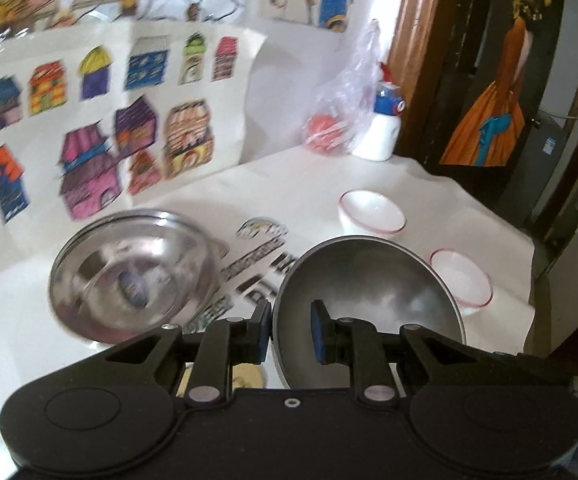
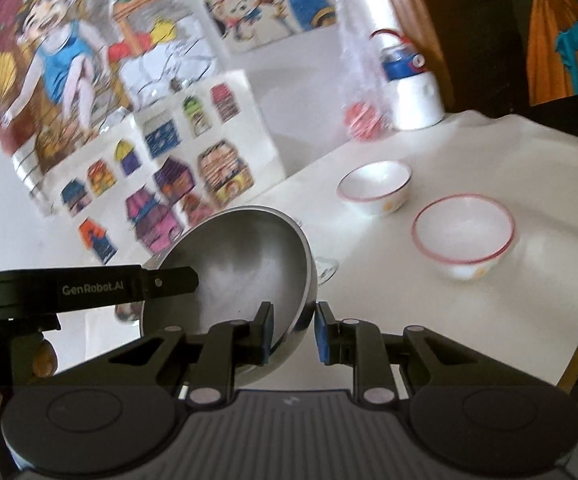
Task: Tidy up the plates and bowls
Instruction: 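Lift the steel bowl with both grippers and carry it toward the stacked plates, then lower the steel bowl onto the table and open both grippers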
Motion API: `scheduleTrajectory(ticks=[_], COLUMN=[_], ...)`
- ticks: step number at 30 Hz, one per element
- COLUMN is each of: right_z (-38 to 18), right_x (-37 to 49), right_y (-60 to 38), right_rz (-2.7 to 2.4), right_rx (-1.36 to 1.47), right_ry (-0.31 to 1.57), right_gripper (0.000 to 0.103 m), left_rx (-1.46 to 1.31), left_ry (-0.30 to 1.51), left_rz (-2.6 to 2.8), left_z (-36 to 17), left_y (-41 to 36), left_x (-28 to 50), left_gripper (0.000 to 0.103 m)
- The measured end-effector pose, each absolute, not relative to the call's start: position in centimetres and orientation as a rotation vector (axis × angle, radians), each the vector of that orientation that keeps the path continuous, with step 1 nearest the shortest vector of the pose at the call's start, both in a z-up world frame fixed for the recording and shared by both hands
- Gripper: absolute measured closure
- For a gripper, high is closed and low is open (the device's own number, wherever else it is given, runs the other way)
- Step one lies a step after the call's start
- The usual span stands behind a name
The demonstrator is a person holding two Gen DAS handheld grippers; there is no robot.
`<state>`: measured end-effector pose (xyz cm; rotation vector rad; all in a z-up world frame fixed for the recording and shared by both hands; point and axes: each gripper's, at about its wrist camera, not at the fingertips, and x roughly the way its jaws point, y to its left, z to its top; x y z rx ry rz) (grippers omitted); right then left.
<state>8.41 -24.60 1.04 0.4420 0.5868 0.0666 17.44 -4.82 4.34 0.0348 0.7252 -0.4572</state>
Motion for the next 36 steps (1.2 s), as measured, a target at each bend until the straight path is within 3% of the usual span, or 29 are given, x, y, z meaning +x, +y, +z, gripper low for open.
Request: scheduleTrajectory(ticks=[15, 36], right_z=[-0.5, -0.9], right_x=[6.3, 6.5], right_y=[-22.5, -22.4], right_rz=[0.185, 0.225], right_rx=[0.427, 0.444], right_ry=[0.715, 0.739], right_gripper=[0.078, 0.072], left_rx=[0.015, 0.009], left_ry=[0.836, 0.891], left_rz=[-0.428, -0.418], left_z=[1.9, 1.1], left_y=[-0.9, -0.4], left_x=[14.4, 14.4], left_gripper=[0.081, 0.08])
